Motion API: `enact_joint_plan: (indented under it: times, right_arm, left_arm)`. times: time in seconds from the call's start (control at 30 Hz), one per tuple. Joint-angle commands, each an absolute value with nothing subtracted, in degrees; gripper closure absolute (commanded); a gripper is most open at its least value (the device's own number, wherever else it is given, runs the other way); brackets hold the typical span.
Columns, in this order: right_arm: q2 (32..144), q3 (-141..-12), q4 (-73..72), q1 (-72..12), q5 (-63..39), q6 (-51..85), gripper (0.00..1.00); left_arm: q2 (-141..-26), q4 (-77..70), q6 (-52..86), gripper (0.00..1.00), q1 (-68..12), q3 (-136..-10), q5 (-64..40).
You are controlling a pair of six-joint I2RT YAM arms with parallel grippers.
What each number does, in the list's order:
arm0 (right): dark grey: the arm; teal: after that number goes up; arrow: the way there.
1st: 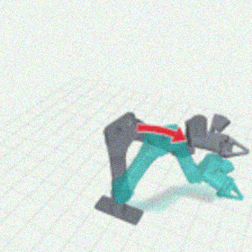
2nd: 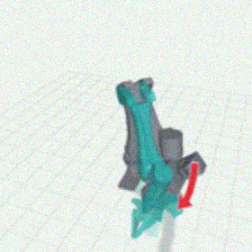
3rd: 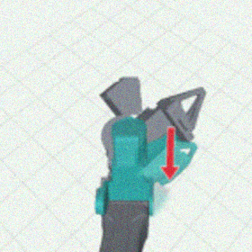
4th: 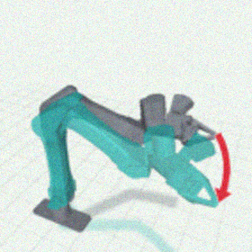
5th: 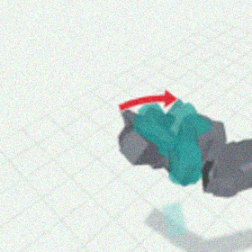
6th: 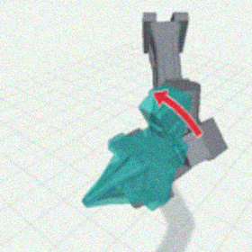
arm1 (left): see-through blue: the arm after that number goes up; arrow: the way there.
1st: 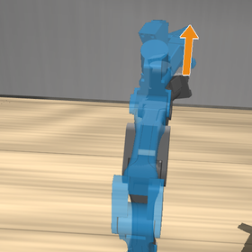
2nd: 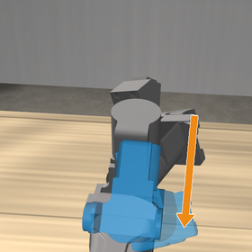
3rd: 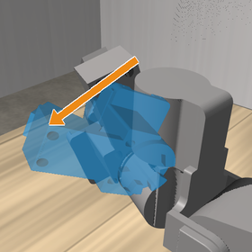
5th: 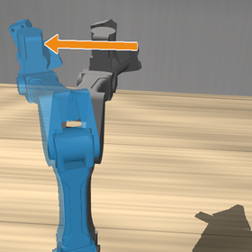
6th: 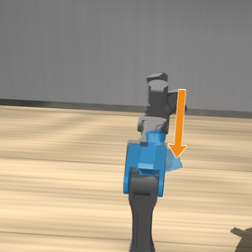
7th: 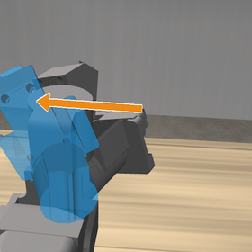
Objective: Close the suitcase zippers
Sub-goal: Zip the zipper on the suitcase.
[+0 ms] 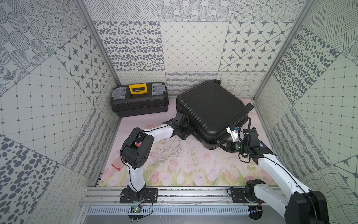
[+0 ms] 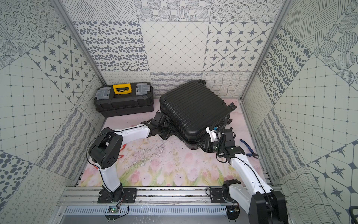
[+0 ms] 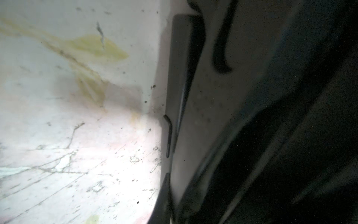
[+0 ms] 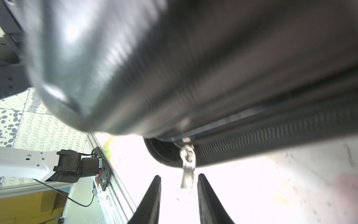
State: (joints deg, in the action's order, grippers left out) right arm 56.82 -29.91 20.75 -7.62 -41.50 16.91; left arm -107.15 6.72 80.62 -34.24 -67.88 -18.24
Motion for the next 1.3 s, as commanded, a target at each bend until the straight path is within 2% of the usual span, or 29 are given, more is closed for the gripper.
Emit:
enact_joint_plan:
  times: [0.0,0.13,0.27,0.4,0.77,0.97,1.1,1.27]
  right_arm:
    - [58.1,-29.0,19.3,-6.9,-41.6,20.1,0.66]
    - [57.9,-28.2,14.5,-6.0,-41.9,22.1,0.66]
    - [59.9,-27.6,6.5,-4.4,-46.9,25.2,0.65]
    - [60.7,-27.4,5.8,-4.4,-48.8,24.8,0.66]
    - [63.1,-27.8,7.0,-4.4,-51.5,23.6,0.78]
    - [61.9,-28.1,6.3,-4.5,-52.4,23.4,0.99]
    - [58.2,-28.1,10.1,-5.0,-51.2,19.9,1.0]
    - [51.0,-28.5,17.0,-9.6,-44.8,14.7,1.0]
  left_arm:
    - [-108.1,2.9,78.9,1.0,-33.4,-68.9,-21.4]
    - [-107.9,3.2,78.5,1.0,-33.4,-69.3,-21.3]
    - [-107.9,3.1,78.5,1.0,-33.4,-69.2,-21.5]
    - [-107.9,3.3,78.3,1.0,-33.4,-69.6,-21.5]
    - [-108.5,4.9,77.7,1.0,-33.4,-70.9,-21.6]
    - [-109.0,5.1,77.7,1.0,-33.4,-71.5,-22.0]
    - [-109.1,5.2,78.2,1.0,-33.4,-71.7,-21.8]
    - [-109.6,4.4,80.7,1.0,-33.5,-71.6,-22.2]
